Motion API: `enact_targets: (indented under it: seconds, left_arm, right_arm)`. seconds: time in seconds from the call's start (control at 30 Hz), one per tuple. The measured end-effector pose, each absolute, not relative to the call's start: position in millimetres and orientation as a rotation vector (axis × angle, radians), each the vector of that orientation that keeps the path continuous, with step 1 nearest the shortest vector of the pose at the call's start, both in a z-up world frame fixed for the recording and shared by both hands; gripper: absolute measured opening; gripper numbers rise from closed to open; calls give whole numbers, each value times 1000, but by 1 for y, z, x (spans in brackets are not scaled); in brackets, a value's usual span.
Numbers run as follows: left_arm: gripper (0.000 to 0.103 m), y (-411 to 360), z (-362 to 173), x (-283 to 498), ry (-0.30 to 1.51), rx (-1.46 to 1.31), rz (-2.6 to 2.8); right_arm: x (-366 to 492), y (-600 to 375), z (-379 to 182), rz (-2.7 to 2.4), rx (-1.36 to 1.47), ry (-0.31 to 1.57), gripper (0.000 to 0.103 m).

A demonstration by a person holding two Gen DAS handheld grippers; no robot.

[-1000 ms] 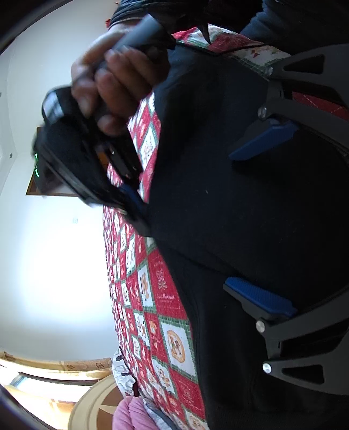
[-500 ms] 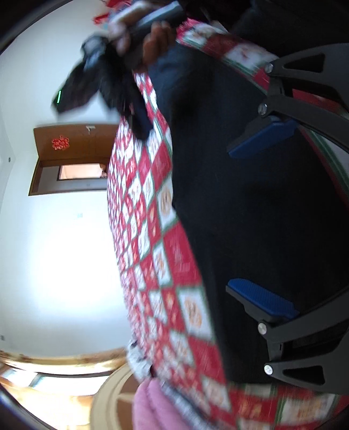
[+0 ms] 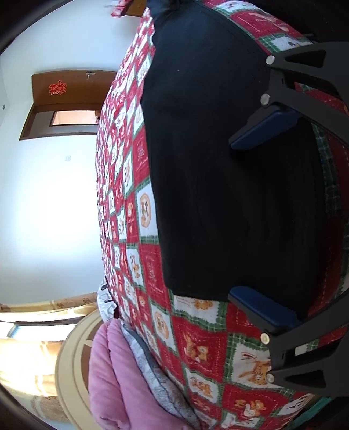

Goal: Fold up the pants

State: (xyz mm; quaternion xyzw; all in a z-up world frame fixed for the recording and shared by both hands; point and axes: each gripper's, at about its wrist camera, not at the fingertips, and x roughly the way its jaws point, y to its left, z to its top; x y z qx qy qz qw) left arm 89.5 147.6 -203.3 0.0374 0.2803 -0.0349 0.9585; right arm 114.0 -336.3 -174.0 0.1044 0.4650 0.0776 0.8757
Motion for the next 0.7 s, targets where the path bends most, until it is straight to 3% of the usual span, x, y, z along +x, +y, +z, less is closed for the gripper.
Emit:
enact_targets:
  seconds: [0.23, 0.4, 0.7]
  left_arm:
    - [103, 155, -196, 90, 613, 82, -16]
    - [103, 165, -179, 85, 572, 89, 38]
    - [103, 187, -203, 95, 659, -52, 34]
  right_arm:
    - [106, -329, -183, 168, 96, 961, 53]
    - [91, -315, -157, 157, 105, 887, 53]
    - [92, -240, -169, 314, -59, 889, 54]
